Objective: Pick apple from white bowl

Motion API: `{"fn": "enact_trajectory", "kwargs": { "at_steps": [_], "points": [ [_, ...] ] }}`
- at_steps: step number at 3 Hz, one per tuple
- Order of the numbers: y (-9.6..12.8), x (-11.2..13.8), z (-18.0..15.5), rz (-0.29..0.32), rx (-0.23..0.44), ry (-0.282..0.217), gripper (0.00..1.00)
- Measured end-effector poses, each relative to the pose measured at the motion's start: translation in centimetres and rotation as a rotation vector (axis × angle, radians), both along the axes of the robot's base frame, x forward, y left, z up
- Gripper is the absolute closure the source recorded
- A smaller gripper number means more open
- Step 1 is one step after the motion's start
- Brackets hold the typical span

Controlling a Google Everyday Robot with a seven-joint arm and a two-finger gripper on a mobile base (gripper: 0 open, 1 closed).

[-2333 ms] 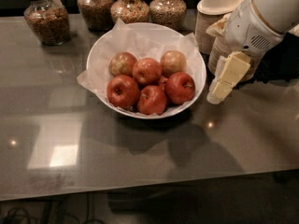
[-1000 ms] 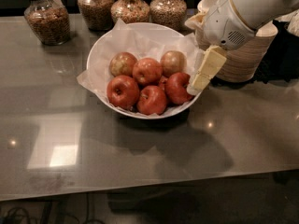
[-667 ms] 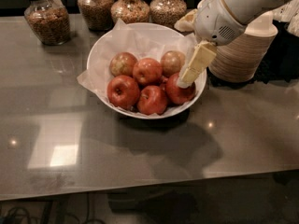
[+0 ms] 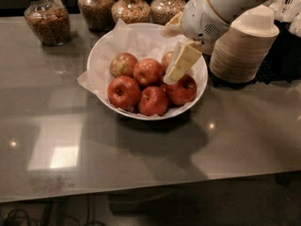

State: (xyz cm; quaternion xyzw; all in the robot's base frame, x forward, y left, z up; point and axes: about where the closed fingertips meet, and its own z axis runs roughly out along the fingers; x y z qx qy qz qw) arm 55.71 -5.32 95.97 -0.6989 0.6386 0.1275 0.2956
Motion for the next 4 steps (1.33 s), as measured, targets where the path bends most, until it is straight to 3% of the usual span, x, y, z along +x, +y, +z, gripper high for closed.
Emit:
{"fn": "enact_trajectory", "kwargs": {
  "at_steps": [2,4],
  "points": [
    [2.7,0.2,-1.3,0.114,0.103,0.072,0.30],
    [3.6,0.6,-2.5,0.163,0.203,0.167,0.37]
  ]
}}
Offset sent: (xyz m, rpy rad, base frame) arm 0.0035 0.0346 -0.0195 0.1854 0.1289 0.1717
